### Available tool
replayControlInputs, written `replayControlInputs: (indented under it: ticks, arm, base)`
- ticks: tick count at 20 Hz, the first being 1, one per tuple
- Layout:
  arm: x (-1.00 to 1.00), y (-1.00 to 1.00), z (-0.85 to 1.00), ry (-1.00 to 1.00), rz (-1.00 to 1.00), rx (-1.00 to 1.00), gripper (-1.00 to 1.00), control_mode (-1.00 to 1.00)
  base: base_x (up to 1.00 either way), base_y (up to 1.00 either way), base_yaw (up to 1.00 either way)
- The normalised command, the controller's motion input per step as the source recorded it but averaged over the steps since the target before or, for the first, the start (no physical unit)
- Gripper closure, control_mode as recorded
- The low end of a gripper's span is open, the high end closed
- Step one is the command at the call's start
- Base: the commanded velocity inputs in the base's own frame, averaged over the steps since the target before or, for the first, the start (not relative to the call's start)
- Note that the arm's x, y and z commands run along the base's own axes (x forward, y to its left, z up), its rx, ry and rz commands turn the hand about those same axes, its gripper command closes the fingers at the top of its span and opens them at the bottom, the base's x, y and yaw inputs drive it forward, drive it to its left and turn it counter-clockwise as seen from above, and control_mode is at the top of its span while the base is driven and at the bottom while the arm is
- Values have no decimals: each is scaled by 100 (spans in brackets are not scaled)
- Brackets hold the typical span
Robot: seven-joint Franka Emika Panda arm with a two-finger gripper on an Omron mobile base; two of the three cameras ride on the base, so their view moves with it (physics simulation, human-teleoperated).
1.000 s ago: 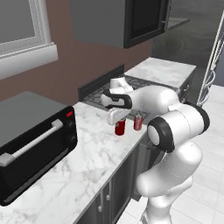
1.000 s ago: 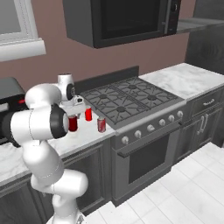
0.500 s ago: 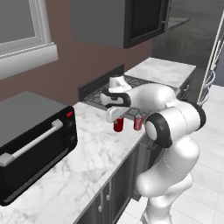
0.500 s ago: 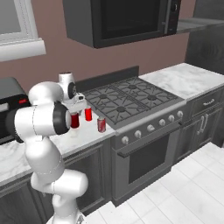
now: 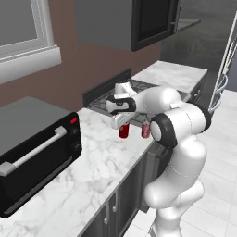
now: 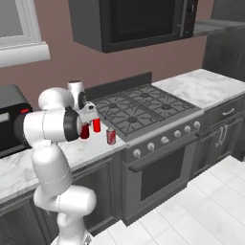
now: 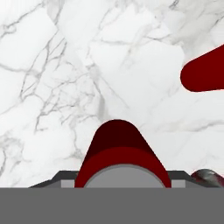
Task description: Four empty soda cans are scattered around the kitchen. Gather all the cans and cluster them next to the stove for recycling.
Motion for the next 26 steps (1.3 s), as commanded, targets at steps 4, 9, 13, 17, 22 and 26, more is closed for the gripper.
replayControlInputs:
  ticks: [4, 9, 13, 17, 22, 26]
  arm:
    - [32, 0, -16, 0, 0, 0, 100, -100]
    - [28, 0, -14, -1, 0, 0, 100, -100]
    - [22, 0, -19, -3, 0, 0, 100, -100]
    - [17, 0, -21, -4, 0, 0, 100, -100]
    - [8, 0, -22, -5, 0, 0, 100, -100]
    - [9, 0, -21, -5, 0, 0, 100, -100]
  base:
    - [0, 0, 0]
    - [0, 0, 0]
    - [0, 0, 0]
    - [0, 0, 0]
    - [0, 0, 0]
    - [0, 0, 0]
